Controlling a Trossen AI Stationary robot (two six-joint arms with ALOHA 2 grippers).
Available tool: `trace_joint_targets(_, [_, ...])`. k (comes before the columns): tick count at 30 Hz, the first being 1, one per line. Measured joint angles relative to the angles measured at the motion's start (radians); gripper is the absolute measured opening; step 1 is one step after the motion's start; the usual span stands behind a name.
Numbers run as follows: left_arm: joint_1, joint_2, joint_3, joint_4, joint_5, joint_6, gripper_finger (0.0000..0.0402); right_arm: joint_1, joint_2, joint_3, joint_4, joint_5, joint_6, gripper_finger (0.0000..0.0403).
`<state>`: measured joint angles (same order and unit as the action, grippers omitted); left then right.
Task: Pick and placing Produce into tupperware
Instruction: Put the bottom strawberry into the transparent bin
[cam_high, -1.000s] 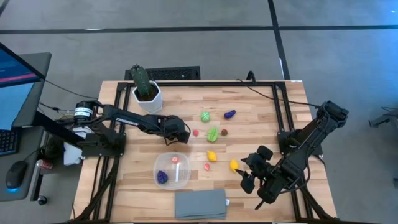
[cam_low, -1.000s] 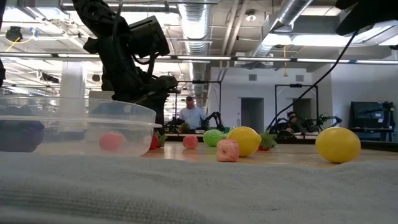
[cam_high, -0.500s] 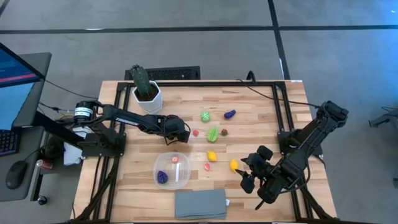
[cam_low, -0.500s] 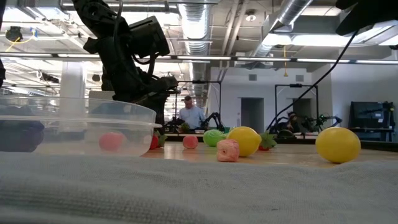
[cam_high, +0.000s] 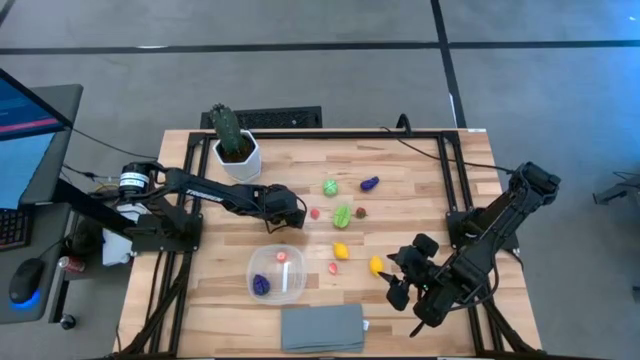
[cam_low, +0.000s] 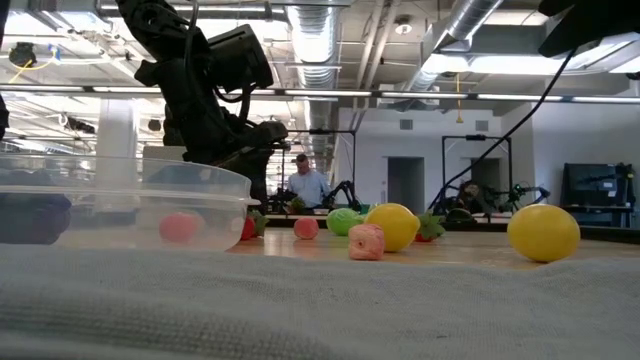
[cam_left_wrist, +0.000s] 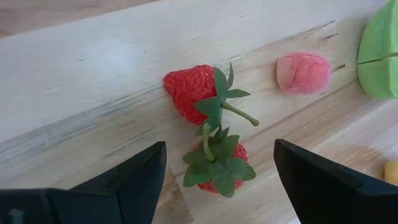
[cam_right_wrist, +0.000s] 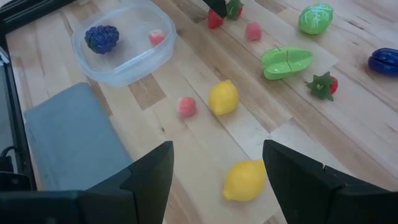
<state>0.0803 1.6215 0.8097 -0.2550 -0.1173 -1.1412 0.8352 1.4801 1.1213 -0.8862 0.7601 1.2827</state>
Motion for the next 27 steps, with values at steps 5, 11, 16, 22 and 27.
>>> trace_joint_targets(5, [0.000,0.000,0.000,0.000,0.000,-0.004,0.0286,0.000,0.000,0.000,-0.003,0.000,-0.006,0.0271])
trace_joint_targets(11, [0.000,0.000,0.000,0.000,0.000,-0.010,0.0286,0.000,0.000,0.000,-0.003,0.000,-0.008,0.0271])
trace_joint_targets(16, [-0.002,0.000,0.000,-0.001,0.007,-0.022,0.0286,0.000,0.000,0.000,-0.003,0.000,-0.008,0.0271])
trace_joint_targets(22, [-0.008,0.000,0.000,-0.004,0.007,-0.027,0.0270,0.000,0.000,0.000,-0.004,0.000,-0.009,0.0271])
trace_joint_targets(27, [-0.012,0.000,0.000,0.001,0.027,-0.025,0.0248,0.000,0.000,0.000,-0.004,0.000,-0.009,0.0271])
